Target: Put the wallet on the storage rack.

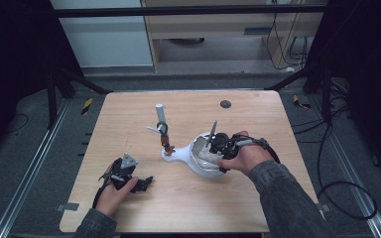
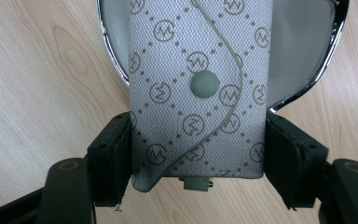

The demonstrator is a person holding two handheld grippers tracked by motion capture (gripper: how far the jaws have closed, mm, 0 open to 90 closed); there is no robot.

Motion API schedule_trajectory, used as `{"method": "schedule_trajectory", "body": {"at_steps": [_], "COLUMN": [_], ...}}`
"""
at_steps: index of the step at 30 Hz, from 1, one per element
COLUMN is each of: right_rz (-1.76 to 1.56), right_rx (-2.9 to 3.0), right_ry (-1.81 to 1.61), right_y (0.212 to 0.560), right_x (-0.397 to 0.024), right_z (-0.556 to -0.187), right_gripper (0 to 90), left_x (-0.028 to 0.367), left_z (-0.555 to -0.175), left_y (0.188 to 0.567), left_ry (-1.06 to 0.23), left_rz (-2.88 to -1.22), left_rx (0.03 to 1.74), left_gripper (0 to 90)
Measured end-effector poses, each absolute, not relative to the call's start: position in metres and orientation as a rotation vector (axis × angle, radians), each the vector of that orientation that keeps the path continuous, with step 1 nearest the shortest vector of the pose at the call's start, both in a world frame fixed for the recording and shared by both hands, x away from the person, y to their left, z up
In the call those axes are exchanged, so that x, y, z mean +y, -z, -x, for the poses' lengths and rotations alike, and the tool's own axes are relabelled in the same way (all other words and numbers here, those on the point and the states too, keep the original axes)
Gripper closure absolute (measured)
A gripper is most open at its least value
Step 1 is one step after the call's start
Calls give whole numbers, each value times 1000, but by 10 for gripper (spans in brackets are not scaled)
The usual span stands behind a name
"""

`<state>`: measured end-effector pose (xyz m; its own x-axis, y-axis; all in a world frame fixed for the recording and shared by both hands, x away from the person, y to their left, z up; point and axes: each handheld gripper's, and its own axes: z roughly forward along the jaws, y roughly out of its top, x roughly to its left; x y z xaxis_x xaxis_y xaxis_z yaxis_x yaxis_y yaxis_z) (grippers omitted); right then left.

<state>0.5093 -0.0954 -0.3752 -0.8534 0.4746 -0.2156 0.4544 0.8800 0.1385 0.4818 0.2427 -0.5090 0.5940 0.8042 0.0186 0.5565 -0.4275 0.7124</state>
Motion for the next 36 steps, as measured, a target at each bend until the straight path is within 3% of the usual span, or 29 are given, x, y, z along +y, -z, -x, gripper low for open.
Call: {"method": "schedule_trajectory", "body": {"at_steps": [36], "right_rz": [-717], "right_rx": [2832], "right_ry": [-137], "right_y": [382], "right_x": [-85], "right_z": [-522], "right_gripper": [311], "left_x": [242], "left_z": [-482], "left_y": [509], "left_ry": [-471], "left_rz": [-2150], "left_rx": [1069], "left_gripper": [0]}}
